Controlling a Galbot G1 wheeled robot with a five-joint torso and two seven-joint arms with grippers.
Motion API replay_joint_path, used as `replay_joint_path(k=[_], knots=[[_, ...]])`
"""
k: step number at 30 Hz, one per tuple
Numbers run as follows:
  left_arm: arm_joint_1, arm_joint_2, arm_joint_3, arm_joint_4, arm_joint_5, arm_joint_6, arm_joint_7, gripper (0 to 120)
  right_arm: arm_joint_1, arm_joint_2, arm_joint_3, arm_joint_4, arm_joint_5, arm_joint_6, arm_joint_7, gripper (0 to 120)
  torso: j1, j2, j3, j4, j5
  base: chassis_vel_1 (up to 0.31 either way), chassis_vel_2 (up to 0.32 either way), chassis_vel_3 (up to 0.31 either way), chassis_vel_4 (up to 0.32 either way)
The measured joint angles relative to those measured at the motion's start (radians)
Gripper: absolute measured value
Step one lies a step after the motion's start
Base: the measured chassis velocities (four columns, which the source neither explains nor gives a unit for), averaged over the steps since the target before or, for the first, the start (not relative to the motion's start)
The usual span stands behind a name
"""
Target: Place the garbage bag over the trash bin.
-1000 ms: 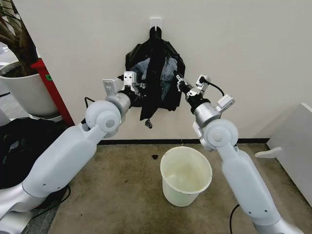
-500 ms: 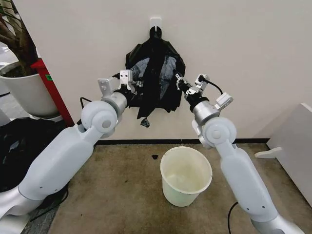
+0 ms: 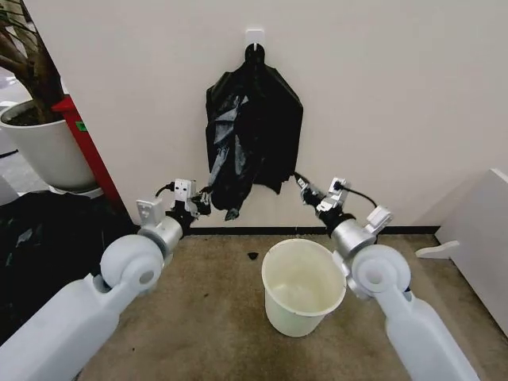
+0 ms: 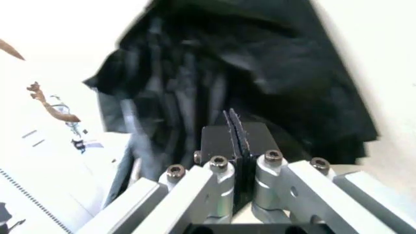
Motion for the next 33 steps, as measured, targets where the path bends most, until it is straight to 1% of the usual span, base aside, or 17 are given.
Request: replay_joint_path(k=[2,3,8,9,10,14,16,17,18,20,22,23,24,26,28,31,33], knots=[[-0.015,0.001,0.003,-0.003,-0.015,-0.011,-0.008,0,0.014,0.001,-0.014,0.014,-0.019,-0.004,0.003,5,0.0,0.0,0.0,0.0003,-0.0001,0.0,0.0,0.0,0.0],[-0.015,0.001,0.003,-0.003,-0.015,-0.011,-0.008,0,0.014,0.001,-0.014,0.014,-0.019,-0.004,0.003,5,0.0,0.0,0.0,0.0003,-0.0001,0.0,0.0,0.0,0.0],[-0.071,-0.006,0.008,0.029,-0.03,-0.053,-0.014,0,0.077,0.015,-0.052,-0.002,-0.181,-0.023,-0.083,26,0.0,0.0,0.0,0.0,-0.0001,0.0,0.0,0.0,0.0],[-0.08,-0.007,0.009,0.033,-0.033,-0.056,-0.014,0,0.093,0.019,-0.063,-0.01,-0.202,-0.023,-0.089,30,0.0,0.0,0.0,0.0001,0.0,0.0,0.0,0.0,0.0],[-0.08,-0.007,0.009,0.033,-0.033,-0.056,-0.014,0,0.093,0.019,-0.063,-0.01,-0.202,-0.023,-0.089,30,0.0,0.0,0.0,0.0001,0.0,0.0,0.0,0.0,0.0],[-0.105,-0.007,0.011,0.033,-0.044,-0.062,-0.014,0,0.206,0.052,-0.137,-0.071,-0.277,-0.023,-0.085,48,0.0,0.0,0.0,0.0004,-0.0003,0.0,0.0,0.0,0.0],[-0.109,-0.006,0.011,0.025,-0.049,-0.062,-0.014,0,0.237,0.072,-0.166,-0.091,-0.302,-0.025,-0.078,56,0.0,0.0,0.0,0.0005,-0.0002,0.0,0.0,0.0,0.0],[-0.109,-0.006,0.011,0.025,-0.049,-0.062,-0.014,0,0.237,0.072,-0.166,-0.091,-0.302,-0.025,-0.078,56,0.0,0.0,0.0,0.0005,-0.0002,0.0,0.0,0.0,0.0],[-0.111,-0.003,0.011,0.02,-0.053,-0.063,-0.014,0,0.251,0.088,-0.187,-0.1,-0.31,-0.028,-0.061,59,0.0,0.0,0.0,0.0004,-0.0003,0.0,0.0,0.0,0.0],[-0.115,0.004,0.009,0.01,-0.061,-0.064,-0.013,0,0.263,0.115,-0.224,-0.11,-0.31,-0.033,-0.027,69,0.0,0.0,0.0,0.0004,-0.0002,0.0,0.0,0.0,0.0],[-0.116,0.01,0.007,0.005,-0.063,-0.065,-0.013,0,0.271,0.128,-0.245,-0.118,-0.314,-0.039,-0.012,75,0.0,0.0,0.0,0.0004,-0.0002,0.0,0.0,0.0,0.0],[-0.115,0.015,0.006,0.001,-0.064,-0.066,-0.011,0,0.281,0.136,-0.259,-0.129,-0.325,-0.043,-0.005,81,0.0,0.0,0.0,0.0004,-0.0003,0.0,0.0,0.0,0.0],[-0.115,0.015,0.006,0.001,-0.064,-0.066,-0.011,0,0.281,0.136,-0.259,-0.129,-0.325,-0.043,-0.005,81,0.0,0.0,0.0,0.0004,-0.0003,0.0,0.0,0.0,0.0],[-0.113,0.02,0.004,-0.002,-0.064,-0.069,-0.008,0,0.298,0.142,-0.27,-0.143,-0.333,-0.051,0.001,91,0.0,0.0,0.0,0.0003,-0.0002,0.0,0.0,0.0,0.0],[-0.113,0.022,0.003,-0.002,-0.065,-0.07,-0.006,0,0.309,0.147,-0.272,-0.153,-0.333,-0.061,0.013,97,0.0,0.0,0.0,0.0003,-0.0003,0.0,0.0,0.0,0.0],[-0.117,0.022,0.002,-0.001,-0.067,-0.07,-0.006,0,0.313,0.147,-0.276,-0.164,-0.334,-0.065,0.017,98,0.0,0.0,0.0,0.0003,-0.0002,0.0,0.0,0.0,0.0],[-0.123,0.022,0.002,-0.001,-0.069,-0.07,-0.006,0,0.313,0.145,-0.28,-0.174,-0.336,-0.067,0.017,93,0.0,0.0,0.0,0.0002,-0.0001,0.0,0.0,0.0,0.0]])
